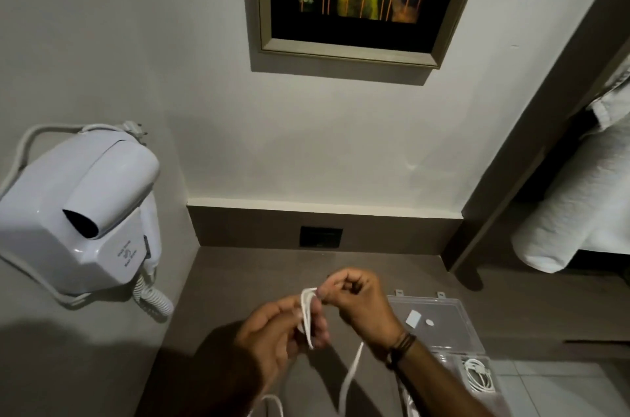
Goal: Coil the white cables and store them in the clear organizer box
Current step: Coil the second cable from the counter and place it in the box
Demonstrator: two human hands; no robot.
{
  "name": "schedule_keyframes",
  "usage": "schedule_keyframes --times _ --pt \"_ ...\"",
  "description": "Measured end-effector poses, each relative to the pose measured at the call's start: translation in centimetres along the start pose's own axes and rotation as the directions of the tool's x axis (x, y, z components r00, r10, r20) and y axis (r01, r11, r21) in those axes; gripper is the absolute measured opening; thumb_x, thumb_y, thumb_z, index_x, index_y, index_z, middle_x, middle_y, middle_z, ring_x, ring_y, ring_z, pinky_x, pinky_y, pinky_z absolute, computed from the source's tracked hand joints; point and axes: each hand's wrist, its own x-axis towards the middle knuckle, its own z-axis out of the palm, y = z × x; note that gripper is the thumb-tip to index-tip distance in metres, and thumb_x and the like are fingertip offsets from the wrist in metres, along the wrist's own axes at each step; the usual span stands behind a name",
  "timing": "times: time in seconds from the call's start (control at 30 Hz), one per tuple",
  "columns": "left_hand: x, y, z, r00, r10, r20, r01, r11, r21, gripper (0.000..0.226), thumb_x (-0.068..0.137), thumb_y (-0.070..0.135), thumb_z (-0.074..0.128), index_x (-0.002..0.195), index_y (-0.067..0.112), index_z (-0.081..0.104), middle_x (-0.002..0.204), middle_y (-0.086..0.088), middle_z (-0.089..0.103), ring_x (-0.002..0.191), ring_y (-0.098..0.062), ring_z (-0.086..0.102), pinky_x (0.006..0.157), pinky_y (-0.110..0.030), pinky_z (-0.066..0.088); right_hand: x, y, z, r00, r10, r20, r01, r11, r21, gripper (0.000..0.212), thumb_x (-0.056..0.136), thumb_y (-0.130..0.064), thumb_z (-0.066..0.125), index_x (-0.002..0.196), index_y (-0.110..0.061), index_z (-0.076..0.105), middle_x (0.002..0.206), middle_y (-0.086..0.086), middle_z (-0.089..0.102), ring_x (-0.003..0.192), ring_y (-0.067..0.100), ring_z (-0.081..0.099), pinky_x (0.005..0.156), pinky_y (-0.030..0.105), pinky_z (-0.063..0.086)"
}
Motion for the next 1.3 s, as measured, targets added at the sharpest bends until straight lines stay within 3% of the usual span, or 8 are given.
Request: schedule_keyframes --times 0.17,0.27,0.43,0.6,0.8,0.93,1.1,1.3 --pt "1.2 -0.7 -1.0 0.934 0.101 -0.344 -0.193 0.949 -0.248 0.027 0.098 0.006 0.044 0.098 0.004 0.071 0.088 -0.015 0.078 0.083 -0.024 0.076 0.064 -0.027 0.061 -3.7 3.1 3.4 0.98 0.131 0.152 -0.126 0.991 -0.043 0.036 0.102 -0.008 0.061 0.078 -0.024 0.082 0.052 -0.008 0.065 0.051 0.001 0.056 0.059 0.013 0.045" --pt "1.2 -1.4 -2.1 0.843 0.366 -0.394 -0.256 0.918 0.305 0.025 0.1 0.008 0.044 0.103 0.015 0.067 0.097 -0.007 0.077 0.095 -0.02 0.073 0.082 -0.026 0.057 -4.6 2.4 3.0 0.941 0.195 0.276 -0.11 0.949 -0.296 0.031 0.104 -0.022 0.058 0.079 -0.026 0.076 0.063 -0.007 0.068 0.066 0.006 0.062 0.073 0.028 0.05" --pt "-0.3 -2.0 -3.1 0.922 0.388 0.019 -0.161 0.338 0.927 0.024 0.099 0.026 0.048 0.114 0.029 0.067 0.114 0.016 0.068 0.105 0.003 0.061 0.095 -0.011 0.044 -3.0 -2.1 -0.1 0.945 -0.031 0.326 0.22 0.798 -0.561 0.02 0.101 -0.037 0.056 0.1 -0.032 0.076 0.079 -0.022 0.072 0.07 -0.003 0.065 0.064 0.006 0.046" --pt "-0.7 -1.6 -1.0 0.984 0.176 -0.034 -0.147 0.899 0.413 0.028 0.095 0.011 0.046 0.097 0.008 0.074 0.089 -0.014 0.077 0.084 -0.023 0.073 0.075 -0.026 0.059 -0.1 -1.1 -0.5 0.981 -0.149 0.126 0.19 0.884 -0.426 0.013 0.097 -0.011 0.069 0.101 -0.011 0.082 0.09 -0.003 0.08 0.079 0.001 0.071 0.078 0.018 0.057" --pt "0.5 -1.0 -2.1 0.982 0.116 -0.147 -0.156 0.941 -0.301 0.031 0.086 0.011 0.052 0.108 -0.001 0.07 0.104 -0.024 0.075 0.096 -0.031 0.074 0.073 -0.029 0.062 -2.1 3.7 3.4 0.989 0.145 -0.01 -0.146 0.989 -0.018 0.018 0.097 0.001 0.065 0.092 0.0 0.083 0.081 0.001 0.08 0.071 0.002 0.068 0.07 0.016 0.054" --pt "0.7 -1.8 -2.1 0.904 0.295 -0.31 -0.25 0.952 0.176 0.027 0.099 0.005 0.042 0.11 0.007 0.067 0.102 -0.012 0.077 0.101 -0.025 0.072 0.085 -0.025 0.057 -4.9 4.3 5.2 0.985 0.066 0.156 0.006 0.907 -0.422 0.027 0.101 -0.02 0.06 0.118 -0.033 0.077 0.08 -0.009 0.077 0.076 -0.002 0.069 0.08 0.025 0.058" --pt "-1.3 -2.4 -3.7 0.902 0.429 -0.043 -0.126 0.359 0.925 0.028 0.1 0.021 0.048 0.123 0.022 0.063 0.127 0.013 0.062 0.118 -0.001 0.057 0.098 -0.007 0.037 -4.1 -0.9 1.7 0.94 -0.029 0.34 0.216 0.823 -0.526 0.033 0.096 -0.016 0.057 0.111 -0.042 0.072 0.098 -0.019 0.077 0.088 -0.006 0.072 0.077 0.006 0.051" --pt "-2.2 -0.7 -1.5 1.0 0.025 0.002 -0.025 0.972 0.233 0.029 0.075 0.017 0.05 0.074 0.004 0.077 0.069 -0.016 0.074 0.064 -0.024 0.072 0.062 -0.028 0.06 -0.8 -0.7 -0.2 0.987 0.13 0.092 -0.129 0.992 -0.014 0.004 0.091 -0.001 0.074 0.092 -0.005 0.073 0.067 0.001 0.073 0.053 0.009 0.063 0.05 0.019 0.05"
